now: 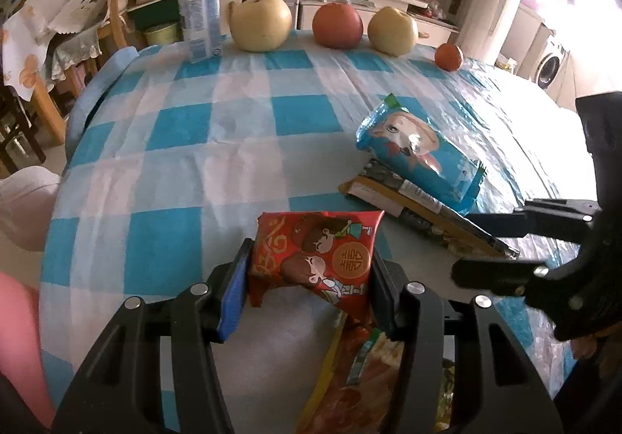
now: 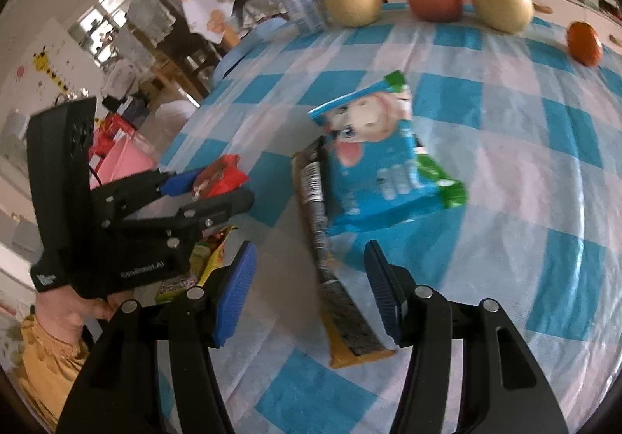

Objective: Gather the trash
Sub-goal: 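Grasp the red snack bag with the left tool while the right tool grasps the brown stick wrapper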

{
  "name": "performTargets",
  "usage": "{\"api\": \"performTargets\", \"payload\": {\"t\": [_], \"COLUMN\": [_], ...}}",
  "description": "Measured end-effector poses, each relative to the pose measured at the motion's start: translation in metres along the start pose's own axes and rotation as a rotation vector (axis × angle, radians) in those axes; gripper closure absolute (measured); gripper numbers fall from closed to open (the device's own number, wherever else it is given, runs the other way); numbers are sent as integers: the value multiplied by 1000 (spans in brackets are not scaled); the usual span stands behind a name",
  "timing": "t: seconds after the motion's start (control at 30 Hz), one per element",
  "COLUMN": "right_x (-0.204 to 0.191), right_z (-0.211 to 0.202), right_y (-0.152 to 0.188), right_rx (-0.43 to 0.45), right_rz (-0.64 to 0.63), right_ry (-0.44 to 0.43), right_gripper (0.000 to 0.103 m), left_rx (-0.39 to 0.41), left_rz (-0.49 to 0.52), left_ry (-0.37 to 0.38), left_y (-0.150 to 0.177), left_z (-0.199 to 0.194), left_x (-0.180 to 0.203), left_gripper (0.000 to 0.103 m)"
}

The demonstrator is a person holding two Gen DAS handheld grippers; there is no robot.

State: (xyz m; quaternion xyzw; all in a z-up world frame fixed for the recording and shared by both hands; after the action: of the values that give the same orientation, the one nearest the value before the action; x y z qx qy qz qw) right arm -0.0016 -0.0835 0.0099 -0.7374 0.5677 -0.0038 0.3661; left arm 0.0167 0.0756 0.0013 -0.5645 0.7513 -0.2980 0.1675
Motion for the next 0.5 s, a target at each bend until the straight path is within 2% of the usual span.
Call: {"api": "performTargets", "payload": {"t": [0.13,0.27,0.4,0.5], "right_x": [-6,-10,-15,-18], "right_z": [3,5,7,9], "right_y": [-1,1,2,4], "right_rx": [6,13,14,15], "right_rz": [-25,-67,-123,-157], "right_ry": [28,85,141,179], "right_gripper": [47,59,64,76], "left_rx": [7,20,32,45], "left_rz": [-10,-24,-35,-47], "left_ry": [-2,-2,-3,-3], "left_y": [0,-1,0,-1], "left_z": [-4,-8,-14,-19], "left_x": [-5,-11,-15,-19], "left_gripper": [48,48,48,48]}}
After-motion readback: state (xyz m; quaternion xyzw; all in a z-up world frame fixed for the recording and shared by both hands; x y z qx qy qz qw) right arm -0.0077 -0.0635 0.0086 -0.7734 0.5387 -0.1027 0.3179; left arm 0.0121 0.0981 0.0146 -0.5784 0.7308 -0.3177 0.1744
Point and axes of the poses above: each gripper's, at about its wrist camera, not at the fingertips, and z roughly the way its jaws point, x to its right, y to its underside, the point moved 1 cm from there along z, roughly the way its jaws point, and after that the axes turned 5 degrees about x, right-handed, at the moved point
